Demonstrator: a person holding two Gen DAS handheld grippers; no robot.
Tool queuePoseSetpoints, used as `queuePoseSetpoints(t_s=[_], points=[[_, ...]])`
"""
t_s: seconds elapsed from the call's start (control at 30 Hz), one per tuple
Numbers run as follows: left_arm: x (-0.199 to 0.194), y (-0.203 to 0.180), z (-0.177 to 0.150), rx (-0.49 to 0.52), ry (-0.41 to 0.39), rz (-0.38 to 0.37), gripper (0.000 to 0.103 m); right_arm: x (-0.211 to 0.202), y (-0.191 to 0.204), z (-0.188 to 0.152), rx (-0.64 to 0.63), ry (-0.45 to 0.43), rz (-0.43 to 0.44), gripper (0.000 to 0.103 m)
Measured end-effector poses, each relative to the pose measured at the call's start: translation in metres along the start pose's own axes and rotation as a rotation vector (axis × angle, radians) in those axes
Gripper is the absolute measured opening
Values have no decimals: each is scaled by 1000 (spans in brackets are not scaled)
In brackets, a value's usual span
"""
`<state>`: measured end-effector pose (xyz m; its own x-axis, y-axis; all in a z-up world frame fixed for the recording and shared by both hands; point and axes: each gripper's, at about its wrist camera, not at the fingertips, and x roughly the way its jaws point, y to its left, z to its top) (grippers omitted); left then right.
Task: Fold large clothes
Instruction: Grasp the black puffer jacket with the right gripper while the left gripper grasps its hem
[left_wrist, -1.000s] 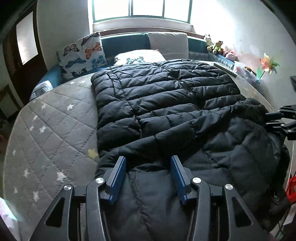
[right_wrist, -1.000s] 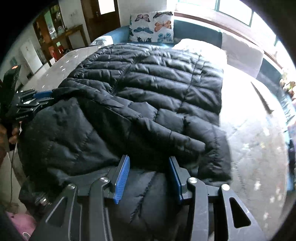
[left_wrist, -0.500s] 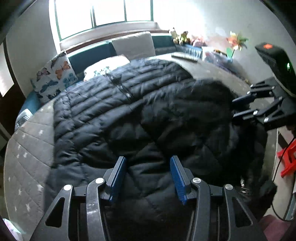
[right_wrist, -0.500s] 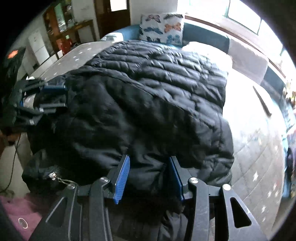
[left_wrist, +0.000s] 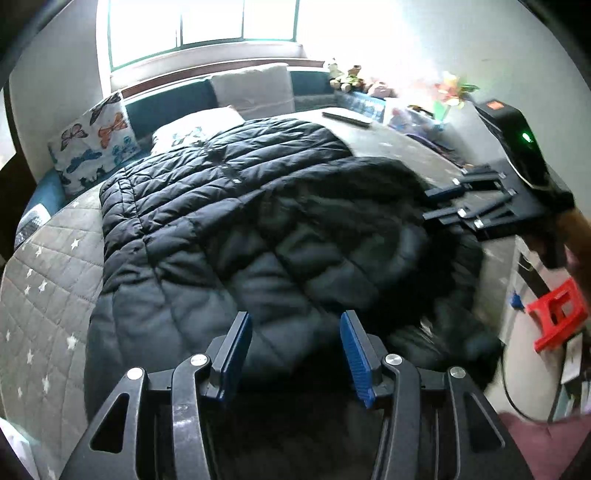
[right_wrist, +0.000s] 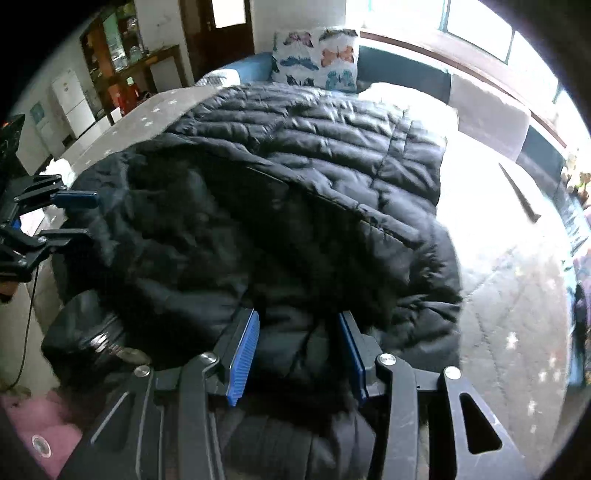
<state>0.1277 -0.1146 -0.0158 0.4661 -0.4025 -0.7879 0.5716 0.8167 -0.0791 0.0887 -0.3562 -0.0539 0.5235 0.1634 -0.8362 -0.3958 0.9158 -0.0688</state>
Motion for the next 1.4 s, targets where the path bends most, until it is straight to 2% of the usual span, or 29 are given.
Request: queuePoseSetpoints(t_s=[0.07,0.13,0.23,0.4,0.5,0.57,0.6,0.67,0.7,0.73,0.83,0.97,1.1,1.33,1.4], points=[[-15,-11,-12,13,17,-22,54,-15,10,-5,-41,-14,-1,48],[-24,-23,-26,18,44,-51,61,-26,20,-14,-83,-15,8,48],[-29,-41,-47,25,83,-89,65,-34,37,-33,-166,8,9,56],[-18,-62,-76,31,158,-62,68,-32,58,-70,-305,41,-28,56],[-6,-67,-85,15,206,-83,68,-30,69,-90,-369,48,-20,57],[0,-71,-87,30,207,-61,66,-29,77,-98,-409,35,-11,57],[1,-74,-87,42,204,-48,61,-27,81,-102,-426,24,-4,57],[-1,-76,-86,52,196,-27,44,-22,88,-106,-452,10,5,57],[-1,-75,-85,54,193,-14,30,-19,93,-108,-474,0,-1,57],[-3,-72,-83,49,189,-9,22,-17,97,-110,-496,-11,-5,57],[-13,-59,-72,1,166,-31,13,-15,114,-113,-588,-94,-49,57],[-33,-45,-50,-28,101,-52,11,-16,128,-113,-664,-185,-66,57],[-45,-29,-17,-40,48,-60,11,-14,129,-112,-667,-187,-21,57],[-37,-24,9,-26,51,-68,11,-11,133,-119,-667,-215,-46,57],[-38,-23,8,-35,53,-77,11,-12,134,-117,-627,-214,-16,57]])
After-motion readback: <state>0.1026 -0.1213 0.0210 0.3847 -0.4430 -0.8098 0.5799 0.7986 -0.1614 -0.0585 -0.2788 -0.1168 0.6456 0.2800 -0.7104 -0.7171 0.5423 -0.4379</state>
